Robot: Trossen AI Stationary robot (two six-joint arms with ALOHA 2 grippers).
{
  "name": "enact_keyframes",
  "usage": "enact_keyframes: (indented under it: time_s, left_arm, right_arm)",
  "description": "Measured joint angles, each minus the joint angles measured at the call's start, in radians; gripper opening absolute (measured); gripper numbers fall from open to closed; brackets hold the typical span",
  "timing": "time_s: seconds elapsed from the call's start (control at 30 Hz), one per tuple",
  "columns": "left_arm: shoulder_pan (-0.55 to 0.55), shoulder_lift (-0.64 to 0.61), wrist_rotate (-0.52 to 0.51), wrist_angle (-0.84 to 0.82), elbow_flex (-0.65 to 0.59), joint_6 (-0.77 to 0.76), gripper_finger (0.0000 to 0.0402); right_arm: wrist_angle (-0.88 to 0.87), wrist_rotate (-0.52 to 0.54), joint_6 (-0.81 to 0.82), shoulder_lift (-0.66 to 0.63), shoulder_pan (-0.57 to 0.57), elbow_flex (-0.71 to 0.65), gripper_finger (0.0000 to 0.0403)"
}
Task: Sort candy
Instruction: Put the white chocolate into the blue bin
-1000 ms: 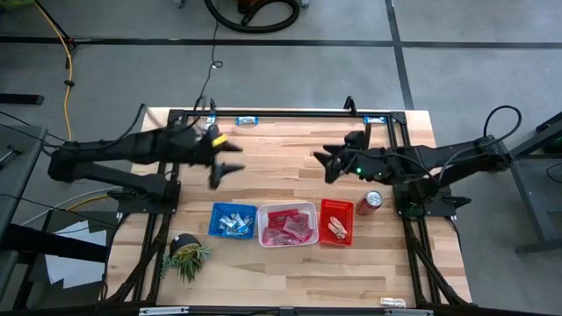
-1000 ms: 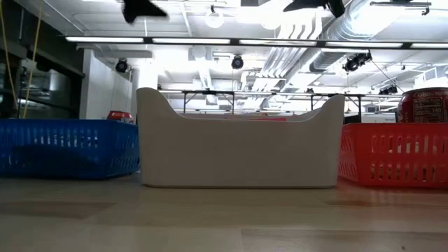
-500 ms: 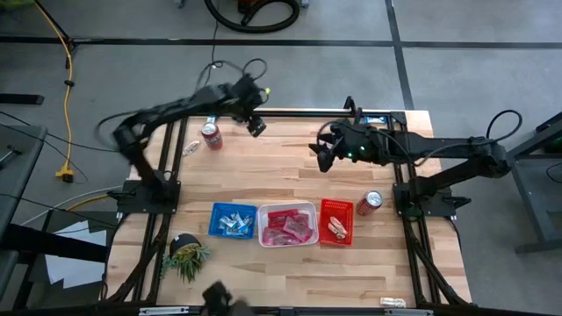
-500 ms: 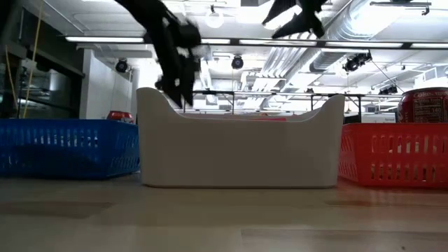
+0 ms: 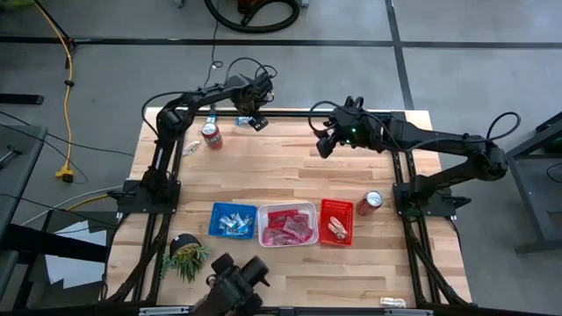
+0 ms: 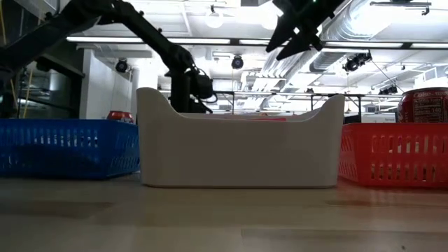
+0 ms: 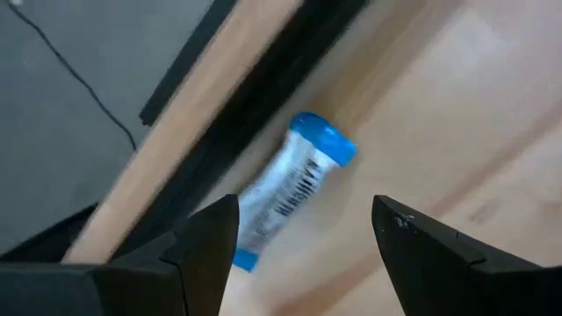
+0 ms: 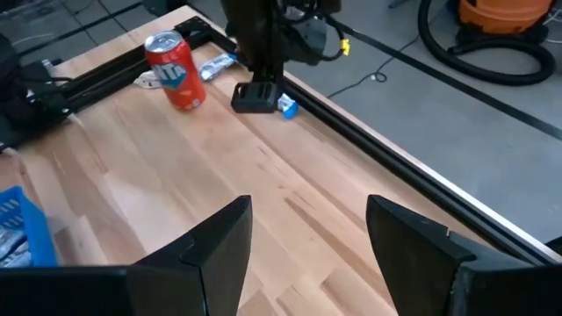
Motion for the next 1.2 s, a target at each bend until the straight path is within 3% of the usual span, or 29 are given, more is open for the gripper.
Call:
enact_keyframes:
  time_s: [0.13, 0.4, 0.5, 0.67, 0.7, 0.8, 1.03, 1.1, 1.2]
  left_arm:
    - [0.016, 0.033, -0.026, 0.022, 0.0, 0.002, 0.0248]
    - [0.021, 0.086, 0.026, 0.031, 0.002, 0.081, 0.0237]
    - [0.009, 0.083, 0.068, -0.005, -0.001, 0.176, 0.0188]
    - [-0.023, 0.07, 0.068, -0.071, -0.001, 0.252, 0.0038]
    - [-0.026, 0.065, 0.089, -0.074, -0.001, 0.246, 0.0024]
    - [-0.031, 0.028, 0.225, -0.069, -0.005, 0.228, 0.0026]
    - [-0.057, -0.213, 0.714, 0.092, -0.079, 0.2, 0.0013]
    - [-0.08, -0.313, 0.78, 0.175, -0.146, 0.161, 0.0012]
    - [-0.135, -0.474, 0.788, 0.319, -0.296, 0.123, 0.001]
  right_arm:
    - [0.001, -0.001, 0.02, 0.0, -0.014, 0.0, 0.022]
    - [0.002, 0.0, 0.068, 0.0, -0.017, 0.0, 0.022]
    - [0.002, 0.001, 0.108, 0.0, -0.017, 0.0, 0.022]
    - [0.005, 0.013, 0.14, 0.0, -0.017, 0.0, 0.022]
    - [0.006, 0.013, 0.141, 0.0, -0.017, 0.0, 0.022]
    - [0.007, 0.013, 0.188, 0.0, -0.017, 0.0, 0.022]
    - [0.019, 0.003, 0.239, -0.003, -0.017, 0.0, 0.022]
    - [0.021, 0.002, 0.256, -0.009, -0.013, 0.0, 0.022]
    - [0.019, -0.027, 0.274, -0.024, -0.006, 0.0, 0.022]
